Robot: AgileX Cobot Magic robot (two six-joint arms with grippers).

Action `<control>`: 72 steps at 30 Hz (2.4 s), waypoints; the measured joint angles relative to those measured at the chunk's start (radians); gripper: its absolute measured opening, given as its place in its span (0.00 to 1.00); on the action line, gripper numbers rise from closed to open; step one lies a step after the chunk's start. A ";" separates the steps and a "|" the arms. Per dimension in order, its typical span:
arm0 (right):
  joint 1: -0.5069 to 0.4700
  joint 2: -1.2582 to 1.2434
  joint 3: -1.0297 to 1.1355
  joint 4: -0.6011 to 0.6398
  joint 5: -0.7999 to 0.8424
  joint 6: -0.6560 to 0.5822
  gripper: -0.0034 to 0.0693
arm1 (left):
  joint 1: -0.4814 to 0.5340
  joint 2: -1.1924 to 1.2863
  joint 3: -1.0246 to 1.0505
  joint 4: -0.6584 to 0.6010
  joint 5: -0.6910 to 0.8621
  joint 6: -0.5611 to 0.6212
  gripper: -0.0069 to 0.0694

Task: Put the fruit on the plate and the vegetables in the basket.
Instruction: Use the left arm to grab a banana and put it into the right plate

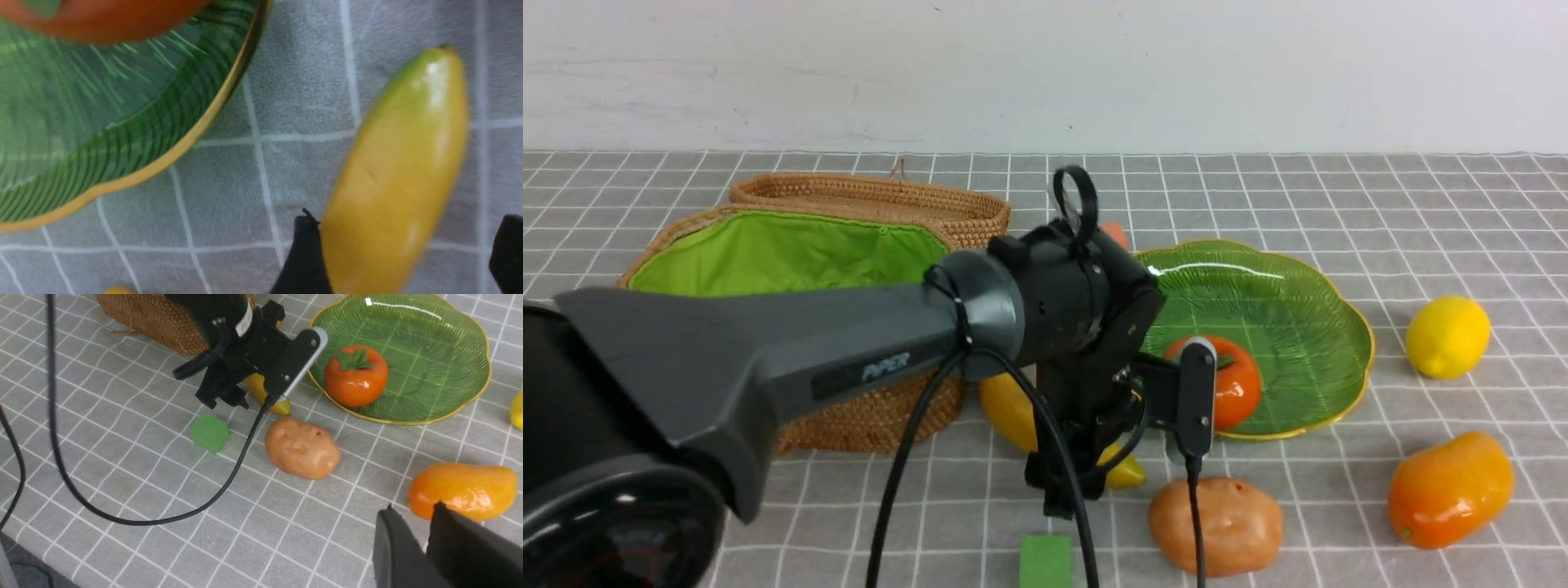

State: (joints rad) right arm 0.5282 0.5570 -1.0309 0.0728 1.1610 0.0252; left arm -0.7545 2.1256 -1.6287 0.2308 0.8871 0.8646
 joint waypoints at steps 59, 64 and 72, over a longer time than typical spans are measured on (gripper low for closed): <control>0.000 0.000 0.000 0.023 -0.019 -0.063 0.24 | -0.016 -0.026 0.004 0.027 -0.393 0.417 0.65; 0.000 0.000 0.000 0.023 -0.016 -0.064 0.24 | -0.016 -0.026 0.004 0.026 -0.402 0.418 0.66; 0.000 0.000 0.000 0.023 -0.016 -0.064 0.24 | -0.015 -0.073 0.005 -0.046 -0.377 0.362 0.60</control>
State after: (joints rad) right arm 0.5282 0.5570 -1.0309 0.0958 1.1454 -0.0384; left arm -0.7695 2.0528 -1.6236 0.1844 0.5100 1.2263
